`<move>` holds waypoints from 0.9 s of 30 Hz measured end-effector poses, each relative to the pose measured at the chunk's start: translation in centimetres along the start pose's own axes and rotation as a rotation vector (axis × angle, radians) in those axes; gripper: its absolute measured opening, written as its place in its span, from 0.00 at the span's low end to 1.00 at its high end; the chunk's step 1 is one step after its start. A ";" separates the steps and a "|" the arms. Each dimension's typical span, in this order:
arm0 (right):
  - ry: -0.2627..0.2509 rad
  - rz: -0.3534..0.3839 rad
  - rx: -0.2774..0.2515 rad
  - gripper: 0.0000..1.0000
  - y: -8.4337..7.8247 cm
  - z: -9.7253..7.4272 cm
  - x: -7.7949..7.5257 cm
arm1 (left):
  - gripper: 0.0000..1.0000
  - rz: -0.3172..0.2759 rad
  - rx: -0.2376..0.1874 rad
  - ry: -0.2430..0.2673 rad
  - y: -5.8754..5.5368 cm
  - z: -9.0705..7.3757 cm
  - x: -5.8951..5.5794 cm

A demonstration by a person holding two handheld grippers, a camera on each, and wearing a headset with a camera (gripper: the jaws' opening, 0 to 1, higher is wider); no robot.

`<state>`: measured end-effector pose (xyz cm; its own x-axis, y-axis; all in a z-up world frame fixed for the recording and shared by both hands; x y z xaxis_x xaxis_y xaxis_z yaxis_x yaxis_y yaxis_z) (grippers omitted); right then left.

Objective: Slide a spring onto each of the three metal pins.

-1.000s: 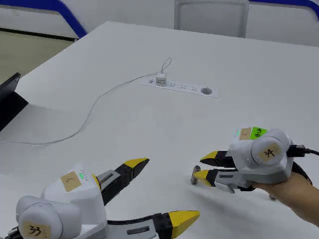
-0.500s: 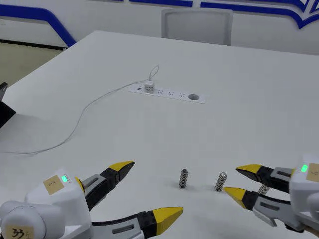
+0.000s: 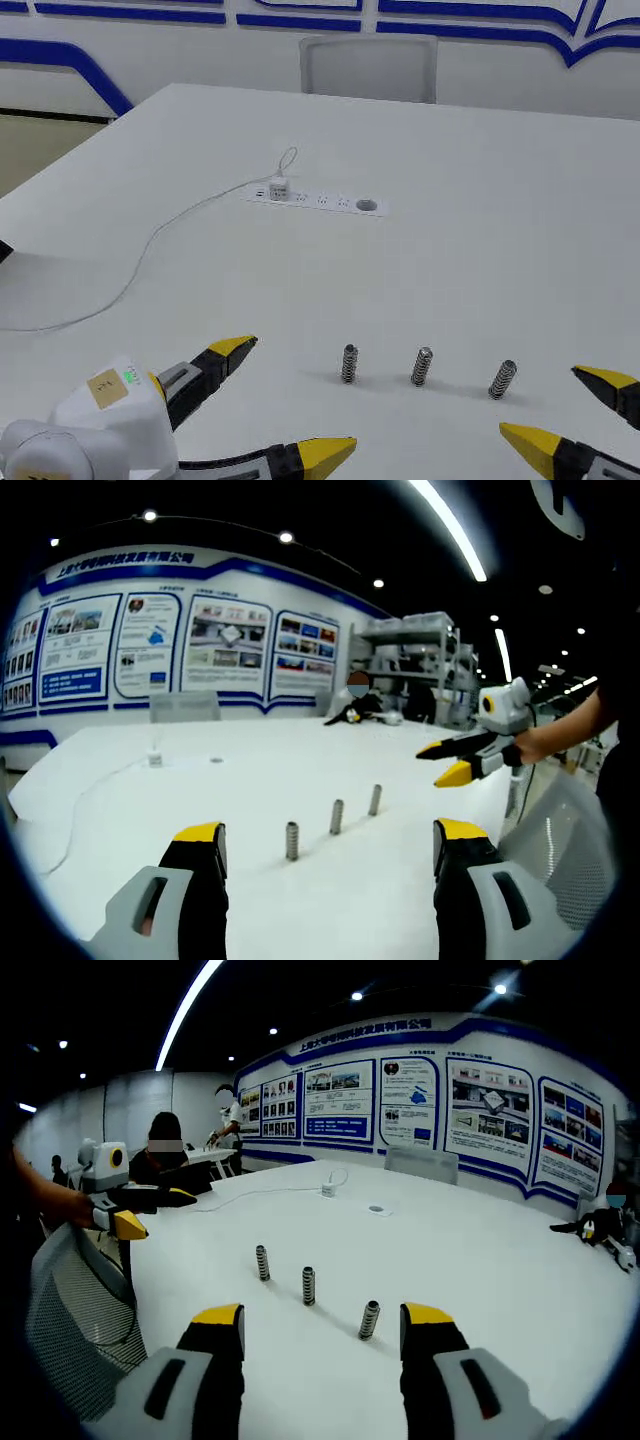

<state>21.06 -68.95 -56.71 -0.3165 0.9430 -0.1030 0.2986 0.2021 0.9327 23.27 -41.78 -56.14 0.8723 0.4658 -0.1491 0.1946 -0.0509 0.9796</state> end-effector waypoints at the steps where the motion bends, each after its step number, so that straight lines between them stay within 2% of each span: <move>1: -0.013 0.010 -0.003 0.66 -0.3 -0.7 -0.1 | 0.87 -0.001 -0.010 -0.007 0.2 0.0 -0.1; 3: -0.029 0.051 -0.006 0.68 -0.8 -1.4 -0.5 | 0.91 0.002 -0.039 -0.002 0.6 0.0 0.0; 7: -0.078 0.172 -0.043 0.73 -1.0 -1.9 -0.6 | 0.95 0.003 -0.045 0.019 0.7 -0.2 0.2; 9: -0.103 0.208 -0.089 0.76 -0.6 -2.1 -0.7 | 0.98 0.008 -0.045 0.025 0.8 -0.3 0.2; 12: -0.114 0.209 -0.123 0.79 -0.1 -2.3 -0.5 | 1.00 0.016 -0.041 0.032 1.0 -0.5 0.3; 14: -0.118 0.228 -0.180 0.81 0.6 -2.4 -0.4 | 1.00 0.011 -0.054 0.024 1.3 -0.7 0.2; 18: -0.125 0.328 -0.274 0.82 1.6 -2.9 -0.4 | 1.00 0.031 -0.050 0.031 1.7 -1.1 0.1; 20: -0.126 0.364 -0.299 0.83 1.7 -2.9 -0.9 | 1.00 0.038 -0.051 0.034 1.9 -1.2 0.2; 23: -0.127 0.373 -0.289 0.83 1.8 -2.9 -0.9 | 1.00 0.050 -0.051 0.046 2.1 -1.6 0.2; 27: -0.138 0.323 -0.266 0.83 1.5 -3.0 -0.6 | 1.00 0.056 -0.079 0.082 2.4 -2.1 0.7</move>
<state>19.03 -70.01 -54.18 -0.1161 0.9768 0.1799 0.1144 -0.1668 0.9793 23.40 -39.69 -53.60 0.8403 0.5352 -0.0856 0.1080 -0.0106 0.9941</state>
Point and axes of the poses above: the centre of the closed fingertips' face, and the gripper's own axes: z roughly forward along the fingers, x roughly to its left, y roughly out of its top, the point moved 5 cm from there along -z, roughly backward along the fingers, and after that the axes turned 12 degrees about -y, right-handed, at the moved point
